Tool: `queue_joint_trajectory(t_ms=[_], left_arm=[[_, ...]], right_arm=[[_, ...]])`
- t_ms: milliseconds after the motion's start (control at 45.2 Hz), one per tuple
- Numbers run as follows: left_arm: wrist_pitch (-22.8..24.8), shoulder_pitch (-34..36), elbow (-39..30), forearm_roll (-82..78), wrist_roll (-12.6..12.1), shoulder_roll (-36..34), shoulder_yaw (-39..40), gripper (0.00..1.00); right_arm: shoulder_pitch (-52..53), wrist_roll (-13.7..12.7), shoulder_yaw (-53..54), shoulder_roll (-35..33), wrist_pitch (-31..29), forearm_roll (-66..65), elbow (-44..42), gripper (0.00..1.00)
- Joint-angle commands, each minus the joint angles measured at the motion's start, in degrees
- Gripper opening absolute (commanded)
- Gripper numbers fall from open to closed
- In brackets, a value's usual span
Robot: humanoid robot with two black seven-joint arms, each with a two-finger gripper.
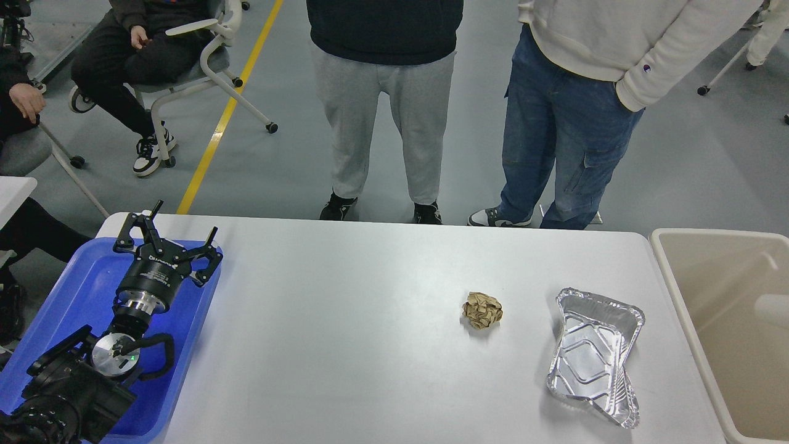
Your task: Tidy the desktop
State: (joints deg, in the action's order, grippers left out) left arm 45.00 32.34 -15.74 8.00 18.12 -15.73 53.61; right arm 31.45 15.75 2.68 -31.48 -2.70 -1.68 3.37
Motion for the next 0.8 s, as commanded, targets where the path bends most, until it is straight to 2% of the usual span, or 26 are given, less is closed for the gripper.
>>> queue_joint_trajectory(t_ms=[0, 620, 642, 664, 775], left_arm=[[0.0, 0.0, 0.0, 0.0, 0.1, 0.0, 0.0, 1.0], [0.0, 0.0, 0.0, 0.0, 0.1, 0.0, 0.0, 1.0], [0.0, 0.0, 0.0, 0.0, 0.0, 0.0, 0.0, 1.0], [0.0, 0.0, 0.0, 0.0, 0.1, 0.0, 0.0, 1.0], [0.0, 0.0, 0.0, 0.0, 0.1, 0.0, 0.0, 1.0]], right_arm=[[-1.1, -0.7, 2.2, 3.8, 1.7, 0.4, -3.9, 0.0], [-1.0, -0.7, 2.3, 4.1, 1.8, 0.5, -3.9, 0.0], [-1.0, -0.7, 2.5, 4.1, 1.8, 0.5, -3.9, 0.05], [-1.0, -0.8, 2.9, 4.0, 1.8, 0.5, -3.9, 0.18], [-1.0, -0.7, 6.2, 3.7, 1.8, 0.5, -4.0, 0.63]])
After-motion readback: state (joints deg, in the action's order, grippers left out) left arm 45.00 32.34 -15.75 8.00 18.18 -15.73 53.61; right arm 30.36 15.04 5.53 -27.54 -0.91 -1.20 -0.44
